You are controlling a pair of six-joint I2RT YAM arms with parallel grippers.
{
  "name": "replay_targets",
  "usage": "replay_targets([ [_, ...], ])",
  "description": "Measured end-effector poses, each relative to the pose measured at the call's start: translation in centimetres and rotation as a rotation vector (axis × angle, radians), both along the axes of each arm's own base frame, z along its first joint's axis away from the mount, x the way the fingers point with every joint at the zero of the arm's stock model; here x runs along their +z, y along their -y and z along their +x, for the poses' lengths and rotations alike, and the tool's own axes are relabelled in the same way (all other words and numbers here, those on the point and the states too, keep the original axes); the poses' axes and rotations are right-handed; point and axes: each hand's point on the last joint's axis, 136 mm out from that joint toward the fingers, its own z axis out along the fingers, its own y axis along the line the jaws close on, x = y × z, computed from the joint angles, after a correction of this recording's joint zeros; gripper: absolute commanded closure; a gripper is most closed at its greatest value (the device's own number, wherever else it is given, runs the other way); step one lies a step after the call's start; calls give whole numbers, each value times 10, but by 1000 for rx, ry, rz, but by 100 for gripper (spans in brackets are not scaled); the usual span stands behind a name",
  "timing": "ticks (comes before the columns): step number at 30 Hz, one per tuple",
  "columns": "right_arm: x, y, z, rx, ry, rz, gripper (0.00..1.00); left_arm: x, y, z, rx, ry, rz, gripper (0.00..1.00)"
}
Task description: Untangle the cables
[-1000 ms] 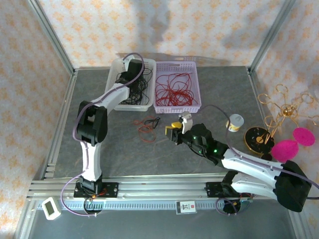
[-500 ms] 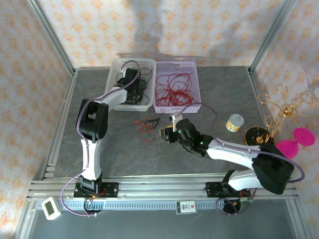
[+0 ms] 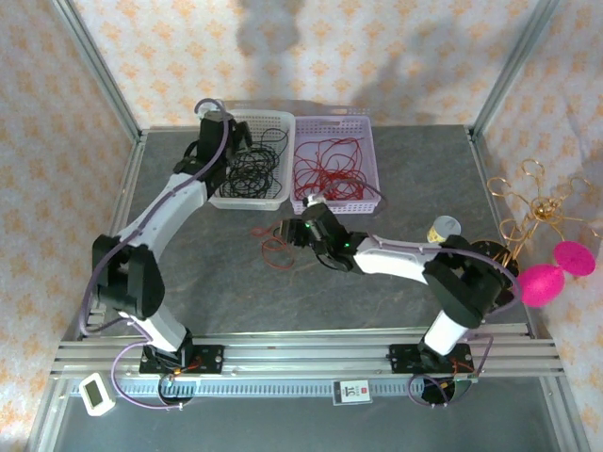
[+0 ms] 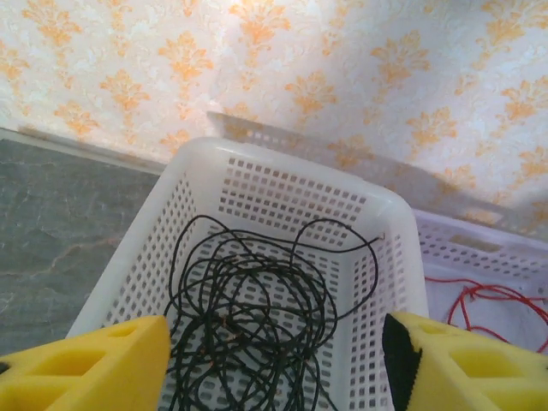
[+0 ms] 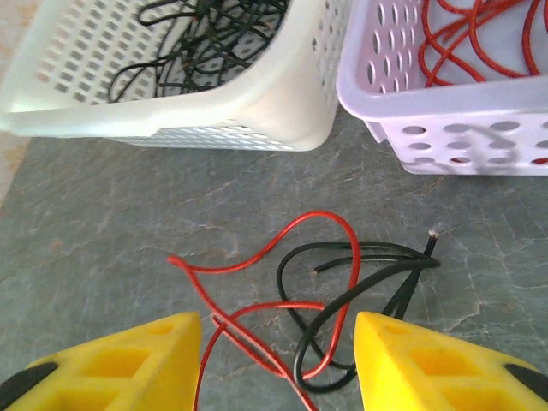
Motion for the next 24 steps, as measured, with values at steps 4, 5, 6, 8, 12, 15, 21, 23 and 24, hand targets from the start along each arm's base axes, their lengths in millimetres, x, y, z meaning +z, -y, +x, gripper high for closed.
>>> replay_targets([
  [4,-16,-7,12,-39,-22,-9,51,-36,0,-44,-39,-63,-20,38],
  [5,-20,-7,14,-50,-25,-13,52,-45,1,-55,-47,-79,-24,38],
  [6,-24,-6,16,-64,-27,-17,53,-54,4,-69,-64,-95,-30,38],
  [8,-33,-4,18,-88,-33,-27,55,-69,10,-92,-94,-111,-48,40],
  [12,-47,0,21,-119,-40,-48,71,-90,23,-134,-163,-122,-102,42],
  [15,-46,0,22,-128,-30,-51,82,-100,31,-154,-194,-126,-133,43],
  [21,-10,10,7,-95,36,-52,94,-103,50,-176,-278,-123,-178,44],
  [23,15,16,0,-67,79,-49,94,-99,56,-180,-308,-116,-190,44],
  [24,28,18,-4,-45,104,-50,95,-97,60,-182,-326,-111,-196,44],
])
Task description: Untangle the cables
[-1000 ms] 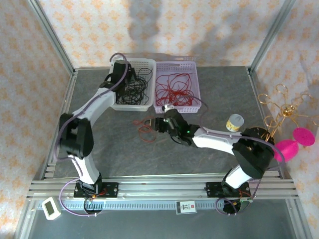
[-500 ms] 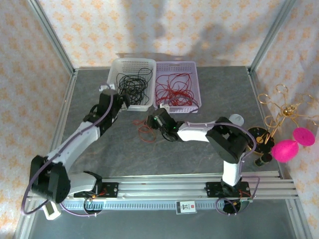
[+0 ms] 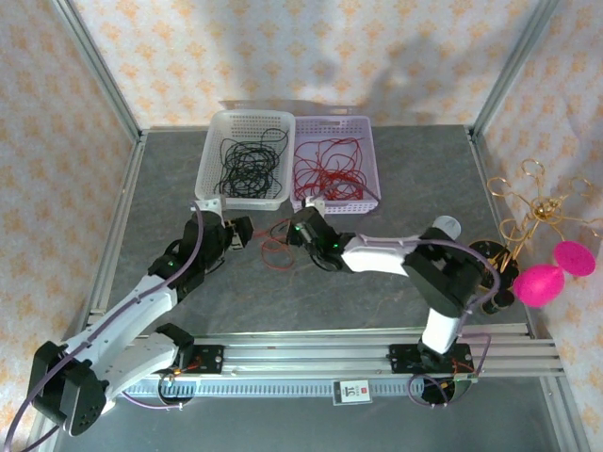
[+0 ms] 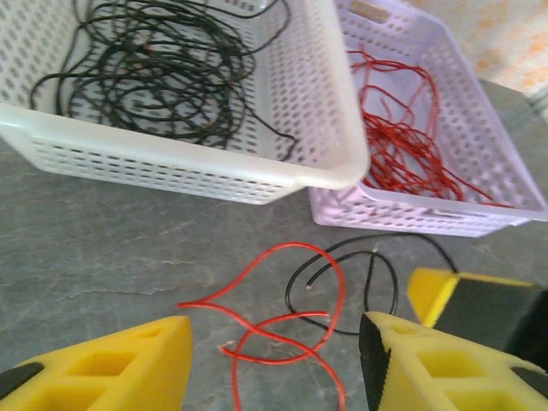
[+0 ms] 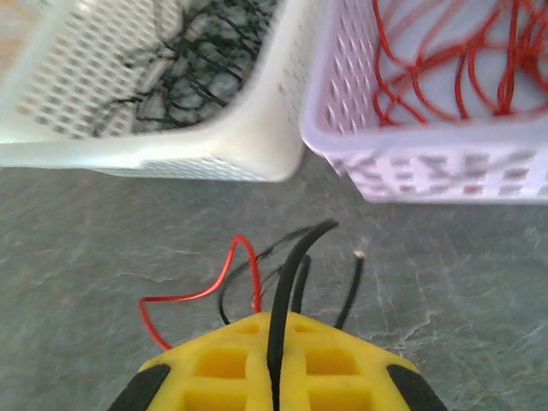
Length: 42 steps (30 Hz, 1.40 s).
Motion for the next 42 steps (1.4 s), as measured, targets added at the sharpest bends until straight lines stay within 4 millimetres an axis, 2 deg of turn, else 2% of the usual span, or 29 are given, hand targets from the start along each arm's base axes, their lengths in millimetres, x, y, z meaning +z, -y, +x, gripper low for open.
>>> replay_targets([
  [4,52,3,-19,147,103,-19,95,5,16,-7,-83,3,-30,44],
  [8,87,0,-43,341,167,-42,94,17,38,-10,-205,23,-61,40],
  [11,107,1,-48,437,198,-39,94,31,57,-11,-301,61,-92,38],
  [18,128,17,-49,498,232,-16,94,58,80,-15,-422,152,-178,40],
  [25,135,13,-59,554,238,20,94,54,84,-18,-446,159,-196,41],
  [32,137,12,-65,573,230,42,94,38,89,-13,-437,112,-208,62],
  [36,141,14,-67,573,244,55,94,31,94,-12,-444,96,-209,89],
  [38,143,15,-68,570,248,60,95,30,96,-10,-437,96,-203,100],
  [42,144,15,-65,557,261,63,94,30,95,-7,-395,109,-184,100],
])
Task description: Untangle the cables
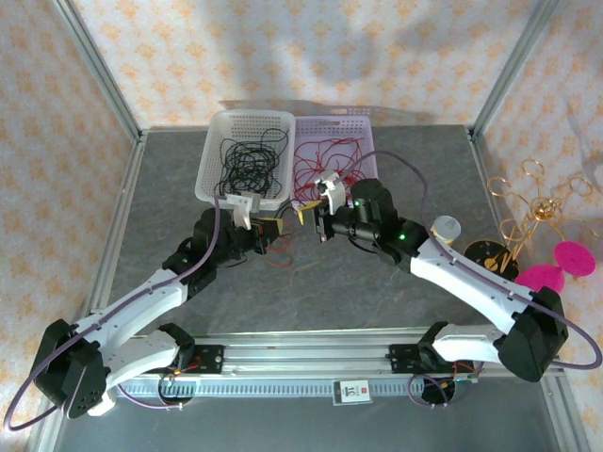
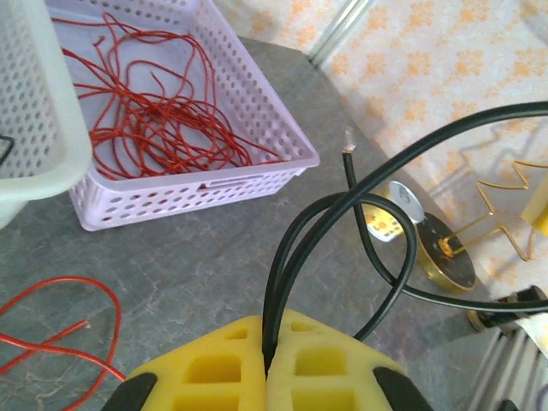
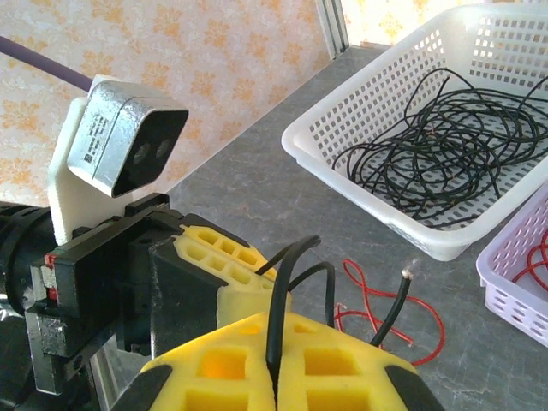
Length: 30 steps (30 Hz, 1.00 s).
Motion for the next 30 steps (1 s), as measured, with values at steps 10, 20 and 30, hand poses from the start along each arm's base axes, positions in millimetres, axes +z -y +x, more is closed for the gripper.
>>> replay_targets([
  [10,-12,30,48,-392,130,-76,82,21,8,-13,14,25,56,100],
  [20,-44,94,90,-793,207,-116,80,29,-8,-36,30,-3,101,100],
  [30,-54,144,99,-942,241,-152,84,50,-25,-41,73,7,160,100],
])
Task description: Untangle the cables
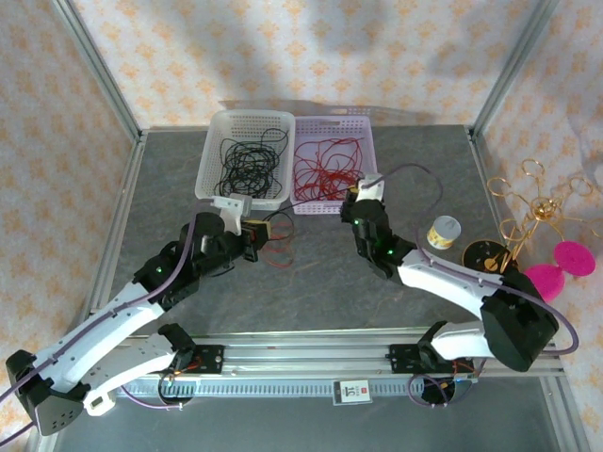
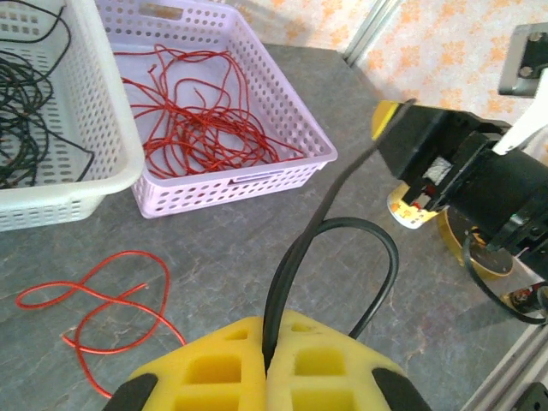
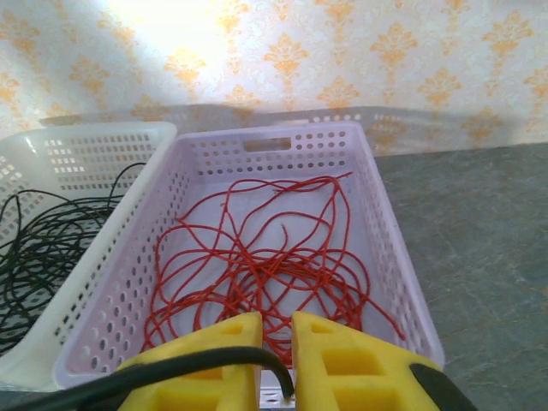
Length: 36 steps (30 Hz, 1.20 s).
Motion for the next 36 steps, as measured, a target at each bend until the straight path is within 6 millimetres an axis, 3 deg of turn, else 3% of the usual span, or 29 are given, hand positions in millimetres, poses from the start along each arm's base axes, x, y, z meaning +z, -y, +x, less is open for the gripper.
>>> replay_targets([
  [2,6,13,3,-31,12,10,82,-1,-4,1,18,-3,18,100],
  [8,19,52,4,-96,11,49,60,-6,-9,2,45,-18,46,100],
  [11,19,51,-2,-32,-26,68,58,-10,-9,5,53,-29,59,100],
  [14,26,25,-14,139,-63,129,58,-8,-8,8,57,-30,58,100],
  [17,46,-9,-31,348,-71,202,56,-6,-6,10,58,-31,58,100],
  [21,77,-75,-74,679,-67,290,53,-8,-3,13,57,-40,67,100],
  [25,79,-131,-120,946,-114,336,52,-11,-1,16,56,-52,76,100],
  [31,50,-160,-127,1022,-223,360,55,-9,0,17,57,-52,72,100],
  [36,42,-170,-122,1026,-254,381,60,-4,1,17,53,-44,62,100],
])
